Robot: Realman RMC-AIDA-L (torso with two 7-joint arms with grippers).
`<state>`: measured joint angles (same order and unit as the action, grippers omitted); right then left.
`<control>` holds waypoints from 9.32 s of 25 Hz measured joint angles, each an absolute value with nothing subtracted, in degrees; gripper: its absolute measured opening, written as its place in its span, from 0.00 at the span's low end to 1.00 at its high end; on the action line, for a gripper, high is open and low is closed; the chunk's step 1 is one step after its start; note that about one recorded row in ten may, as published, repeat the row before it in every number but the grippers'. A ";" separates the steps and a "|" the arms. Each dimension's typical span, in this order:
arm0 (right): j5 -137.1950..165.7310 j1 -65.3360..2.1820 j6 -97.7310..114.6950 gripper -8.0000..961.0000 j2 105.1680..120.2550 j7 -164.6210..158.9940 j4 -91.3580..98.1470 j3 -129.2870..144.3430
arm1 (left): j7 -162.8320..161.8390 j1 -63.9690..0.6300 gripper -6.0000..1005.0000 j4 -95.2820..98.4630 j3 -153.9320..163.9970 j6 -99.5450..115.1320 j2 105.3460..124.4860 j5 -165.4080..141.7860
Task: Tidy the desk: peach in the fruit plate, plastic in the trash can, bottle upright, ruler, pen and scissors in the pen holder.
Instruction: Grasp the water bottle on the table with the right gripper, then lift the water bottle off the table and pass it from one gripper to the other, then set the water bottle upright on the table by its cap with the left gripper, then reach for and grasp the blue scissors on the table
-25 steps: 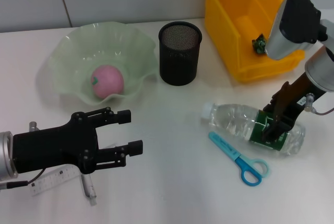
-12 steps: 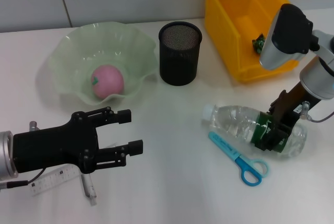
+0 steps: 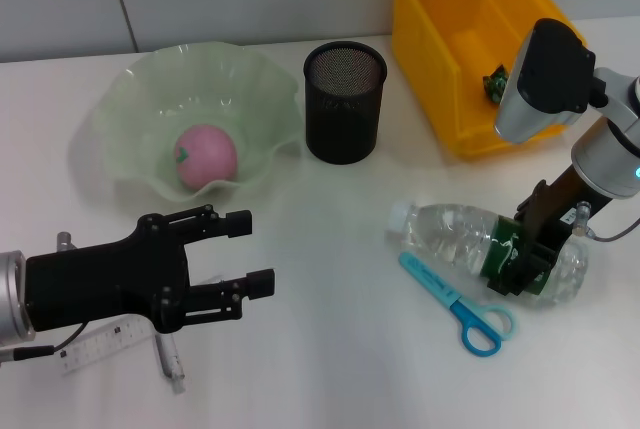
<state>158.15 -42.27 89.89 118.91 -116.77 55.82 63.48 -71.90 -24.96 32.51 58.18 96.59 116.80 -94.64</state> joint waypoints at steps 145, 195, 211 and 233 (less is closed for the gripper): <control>108.30 -36.30 94.57 0.86 119.09 -80.82 37.75 51.71 | -71.33 -35.09 0.45 14.45 48.69 102.54 118.89 -75.77; 108.71 -31.82 88.51 0.86 119.00 -79.95 37.88 54.02 | -43.91 -20.21 0.44 18.59 38.99 83.04 118.47 -74.34; 108.71 -31.73 89.12 0.86 119.00 -79.83 37.88 53.79 | -43.77 -20.06 0.45 18.54 39.02 81.29 118.48 -74.35; 108.72 -31.72 89.21 0.85 119.00 -79.82 37.88 53.81 | -43.59 -18.54 0.76 18.91 38.94 85.02 118.46 -74.33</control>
<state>108.72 -31.72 89.21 119.00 -79.82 37.88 53.81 -43.59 -18.54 18.91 38.94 85.02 118.46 -74.33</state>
